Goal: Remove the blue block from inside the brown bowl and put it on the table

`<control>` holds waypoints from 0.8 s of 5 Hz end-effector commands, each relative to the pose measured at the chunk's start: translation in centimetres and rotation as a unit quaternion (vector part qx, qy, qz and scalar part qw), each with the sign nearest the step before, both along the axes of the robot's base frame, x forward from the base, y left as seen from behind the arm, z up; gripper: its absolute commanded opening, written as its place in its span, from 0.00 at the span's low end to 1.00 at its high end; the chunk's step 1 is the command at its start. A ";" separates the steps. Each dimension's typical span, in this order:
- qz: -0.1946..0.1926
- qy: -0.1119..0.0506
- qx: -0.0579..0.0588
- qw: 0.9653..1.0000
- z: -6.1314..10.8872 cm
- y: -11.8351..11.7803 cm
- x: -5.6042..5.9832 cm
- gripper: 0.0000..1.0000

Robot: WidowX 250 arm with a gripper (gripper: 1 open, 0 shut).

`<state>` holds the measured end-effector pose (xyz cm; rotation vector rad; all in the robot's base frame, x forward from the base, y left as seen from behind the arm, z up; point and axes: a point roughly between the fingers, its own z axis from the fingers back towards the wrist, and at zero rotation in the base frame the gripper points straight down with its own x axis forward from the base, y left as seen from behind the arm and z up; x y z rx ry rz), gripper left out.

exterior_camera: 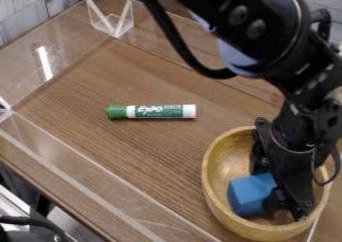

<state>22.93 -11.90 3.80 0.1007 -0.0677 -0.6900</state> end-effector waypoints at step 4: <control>0.020 -0.013 0.004 1.000 0.6 0.5 1.0 0.00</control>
